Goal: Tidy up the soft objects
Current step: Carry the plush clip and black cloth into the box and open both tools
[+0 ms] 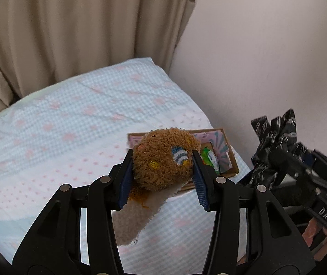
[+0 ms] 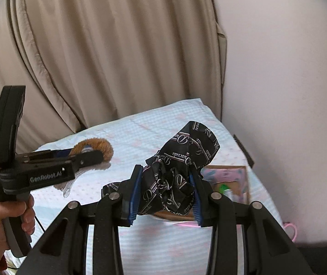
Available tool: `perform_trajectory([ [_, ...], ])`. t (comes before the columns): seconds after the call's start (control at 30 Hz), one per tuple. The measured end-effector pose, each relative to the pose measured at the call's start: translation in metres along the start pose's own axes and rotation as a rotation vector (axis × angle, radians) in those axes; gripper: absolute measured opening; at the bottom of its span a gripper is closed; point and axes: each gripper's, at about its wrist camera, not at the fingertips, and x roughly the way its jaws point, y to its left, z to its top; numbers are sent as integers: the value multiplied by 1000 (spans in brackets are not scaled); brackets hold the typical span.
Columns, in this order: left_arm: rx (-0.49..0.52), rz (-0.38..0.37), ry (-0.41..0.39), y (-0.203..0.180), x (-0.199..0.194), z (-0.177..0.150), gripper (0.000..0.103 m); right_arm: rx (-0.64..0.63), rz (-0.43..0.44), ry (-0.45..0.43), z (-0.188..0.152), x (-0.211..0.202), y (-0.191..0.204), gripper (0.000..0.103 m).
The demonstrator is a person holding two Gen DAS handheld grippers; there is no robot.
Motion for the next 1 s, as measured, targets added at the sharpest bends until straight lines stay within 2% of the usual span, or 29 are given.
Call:
perform_trajectory([
  [0.2,-13,32,83,-23,63,-1,43,12,18,71,1,40,-58,35],
  [0.43,-27,81,177,-21,129,-7,43,85,41,168,-3,109,-110,35],
  [0.67,-25,106,254,-10,193,-12,43,149,46,246,-7,172,-132,35],
  [0.83,-4,121,314,-7,231,-28,43,240,41,313,-23,212,-146,35],
  [1.0,28,131,331,-12,243,-40,43,329,34,344,-38,234,-156,35],
])
